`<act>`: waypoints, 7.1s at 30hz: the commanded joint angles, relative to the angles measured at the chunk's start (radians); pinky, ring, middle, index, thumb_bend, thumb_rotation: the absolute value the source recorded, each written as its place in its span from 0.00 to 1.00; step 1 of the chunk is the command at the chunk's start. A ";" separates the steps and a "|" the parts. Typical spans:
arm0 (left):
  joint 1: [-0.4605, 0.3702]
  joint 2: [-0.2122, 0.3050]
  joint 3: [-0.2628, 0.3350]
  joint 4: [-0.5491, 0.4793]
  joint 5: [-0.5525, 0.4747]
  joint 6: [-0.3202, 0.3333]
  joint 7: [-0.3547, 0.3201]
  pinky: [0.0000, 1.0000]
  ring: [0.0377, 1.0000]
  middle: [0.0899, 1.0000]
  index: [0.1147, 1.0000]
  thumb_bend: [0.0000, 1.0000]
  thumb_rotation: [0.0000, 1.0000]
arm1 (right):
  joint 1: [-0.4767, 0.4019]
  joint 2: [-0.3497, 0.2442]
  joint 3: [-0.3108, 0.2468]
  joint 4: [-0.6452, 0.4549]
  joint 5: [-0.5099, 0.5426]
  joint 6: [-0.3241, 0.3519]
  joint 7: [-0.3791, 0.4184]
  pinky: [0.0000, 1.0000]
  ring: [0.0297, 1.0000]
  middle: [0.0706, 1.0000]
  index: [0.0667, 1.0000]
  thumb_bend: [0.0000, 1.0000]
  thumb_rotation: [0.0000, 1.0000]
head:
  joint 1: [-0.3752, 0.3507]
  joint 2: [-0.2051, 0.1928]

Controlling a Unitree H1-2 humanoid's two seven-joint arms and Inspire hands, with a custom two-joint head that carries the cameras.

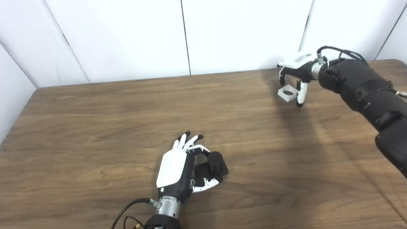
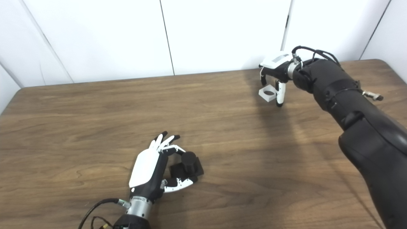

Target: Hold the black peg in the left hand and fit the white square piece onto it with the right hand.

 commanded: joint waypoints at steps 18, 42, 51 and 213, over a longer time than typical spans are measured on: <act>0.008 -0.023 0.007 0.037 0.024 0.026 0.016 1.00 1.00 0.88 0.42 0.52 0.07 | -0.054 -0.006 0.011 0.002 -0.006 -0.047 -0.025 1.00 1.00 0.92 0.45 0.53 0.14 | 0.006 -0.001; 0.007 -0.023 0.008 0.046 0.050 0.036 0.028 1.00 1.00 0.88 0.42 0.52 0.07 | -0.048 -0.005 -0.008 0.012 0.016 -0.058 -0.032 1.00 1.00 0.90 0.45 0.53 0.14 | 0.013 -0.008; 0.001 -0.017 0.017 0.049 0.033 0.031 0.019 1.00 1.00 0.88 0.42 0.52 0.07 | 0.005 -0.035 -0.078 -0.124 0.071 -0.042 0.008 0.99 1.00 0.88 0.45 0.53 0.14 | 0.008 -0.009; -0.025 -0.033 -0.006 0.033 0.078 0.105 -0.017 1.00 0.99 0.87 0.43 0.52 0.09 | 0.376 0.122 -0.137 -1.265 0.134 0.129 0.698 0.94 1.00 0.89 0.64 0.99 0.28 | 0.039 0.037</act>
